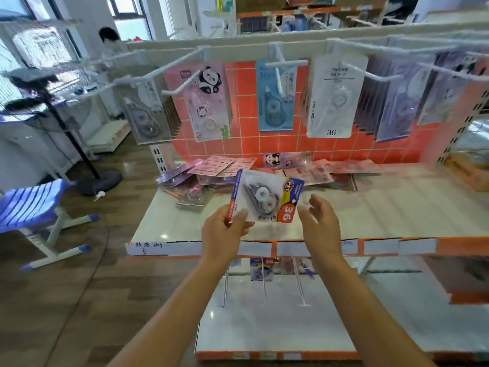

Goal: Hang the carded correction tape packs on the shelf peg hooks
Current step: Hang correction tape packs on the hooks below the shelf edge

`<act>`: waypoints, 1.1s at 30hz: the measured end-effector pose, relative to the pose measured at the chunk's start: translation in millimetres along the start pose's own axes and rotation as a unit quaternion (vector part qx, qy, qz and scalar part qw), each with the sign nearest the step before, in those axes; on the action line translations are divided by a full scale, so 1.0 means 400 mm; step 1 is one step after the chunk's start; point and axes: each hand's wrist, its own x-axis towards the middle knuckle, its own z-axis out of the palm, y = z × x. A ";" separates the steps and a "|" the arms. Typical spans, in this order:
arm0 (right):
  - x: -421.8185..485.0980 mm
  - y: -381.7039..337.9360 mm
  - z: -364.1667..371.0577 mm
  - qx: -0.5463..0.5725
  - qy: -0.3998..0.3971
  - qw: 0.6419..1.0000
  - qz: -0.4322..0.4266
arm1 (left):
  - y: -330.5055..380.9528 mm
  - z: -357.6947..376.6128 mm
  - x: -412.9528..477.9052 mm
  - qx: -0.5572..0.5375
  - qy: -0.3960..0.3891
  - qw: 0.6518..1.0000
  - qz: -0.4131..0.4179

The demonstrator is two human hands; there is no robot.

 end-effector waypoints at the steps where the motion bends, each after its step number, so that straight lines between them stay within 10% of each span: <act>1: -0.014 -0.001 0.008 0.021 -0.012 0.999 0.025 | 0.006 -0.006 -0.014 -0.041 -0.003 0.999 -0.028; 16: -0.126 0.004 0.006 0.138 -0.029 0.988 0.060 | -0.064 -0.149 -0.099 -0.127 -0.058 0.978 -0.152; 26: -0.212 0.071 0.015 0.083 -0.039 0.994 0.056 | -0.153 -0.166 -0.160 0.132 -0.336 0.920 -0.149; 33: -0.245 0.186 0.006 0.037 -0.074 0.993 0.086 | -0.289 -0.115 -0.198 0.208 -0.365 0.894 -0.158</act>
